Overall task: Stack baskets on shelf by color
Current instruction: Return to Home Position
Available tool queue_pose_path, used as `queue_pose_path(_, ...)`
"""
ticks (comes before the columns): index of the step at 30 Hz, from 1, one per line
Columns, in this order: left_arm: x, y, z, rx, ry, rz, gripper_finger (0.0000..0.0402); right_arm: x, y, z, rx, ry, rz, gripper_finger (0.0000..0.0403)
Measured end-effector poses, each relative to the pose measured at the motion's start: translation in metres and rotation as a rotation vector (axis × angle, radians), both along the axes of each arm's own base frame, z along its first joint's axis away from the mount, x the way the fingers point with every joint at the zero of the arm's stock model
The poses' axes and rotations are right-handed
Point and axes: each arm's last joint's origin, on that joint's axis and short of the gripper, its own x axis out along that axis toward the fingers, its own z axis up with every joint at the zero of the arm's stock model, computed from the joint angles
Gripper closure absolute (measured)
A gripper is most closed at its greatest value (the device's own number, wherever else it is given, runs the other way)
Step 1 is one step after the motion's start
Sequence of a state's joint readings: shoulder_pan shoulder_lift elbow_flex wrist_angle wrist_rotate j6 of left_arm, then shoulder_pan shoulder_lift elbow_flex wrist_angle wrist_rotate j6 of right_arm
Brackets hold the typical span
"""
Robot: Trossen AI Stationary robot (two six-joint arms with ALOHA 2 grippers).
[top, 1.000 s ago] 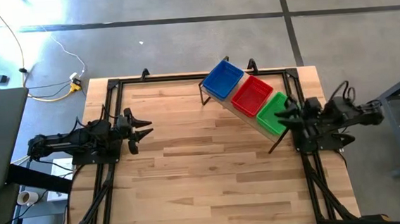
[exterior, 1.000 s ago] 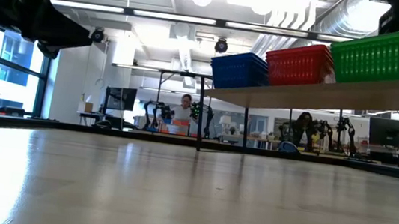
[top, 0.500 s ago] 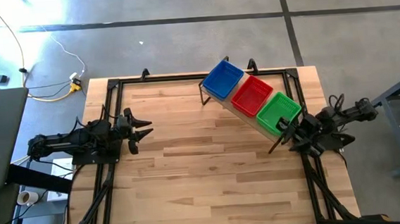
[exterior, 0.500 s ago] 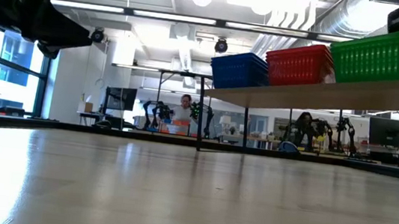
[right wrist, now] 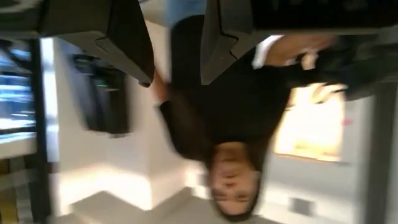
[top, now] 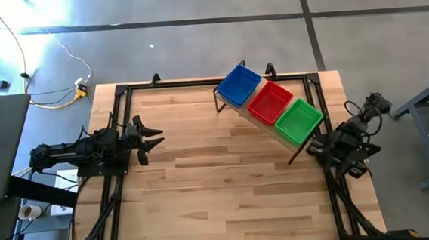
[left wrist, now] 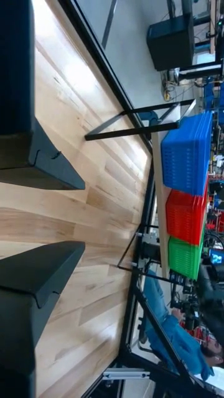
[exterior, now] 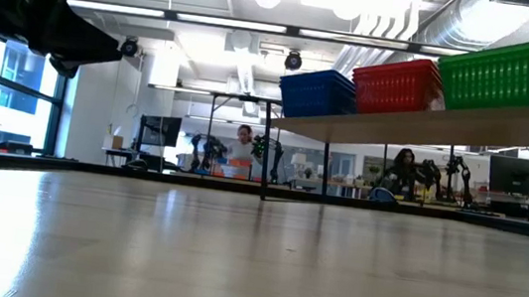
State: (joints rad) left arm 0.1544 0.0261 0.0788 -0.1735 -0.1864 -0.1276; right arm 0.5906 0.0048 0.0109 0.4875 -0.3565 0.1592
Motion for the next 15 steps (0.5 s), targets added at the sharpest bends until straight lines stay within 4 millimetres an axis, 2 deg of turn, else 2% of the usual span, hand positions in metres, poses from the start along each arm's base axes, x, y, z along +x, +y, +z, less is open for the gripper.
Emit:
queue_pose_path(5,0.0,0.0,0.0,0.0,0.0,0.0,0.0268,-0.007,0.007,-0.001,-0.037,-0.014,0.161,0.0284)
queue_pose_path(15,0.0,0.0,0.0,0.0,0.0,0.0,0.0268,-0.013,0.018,-0.013,-0.106,0.113,0.31,0.0284)
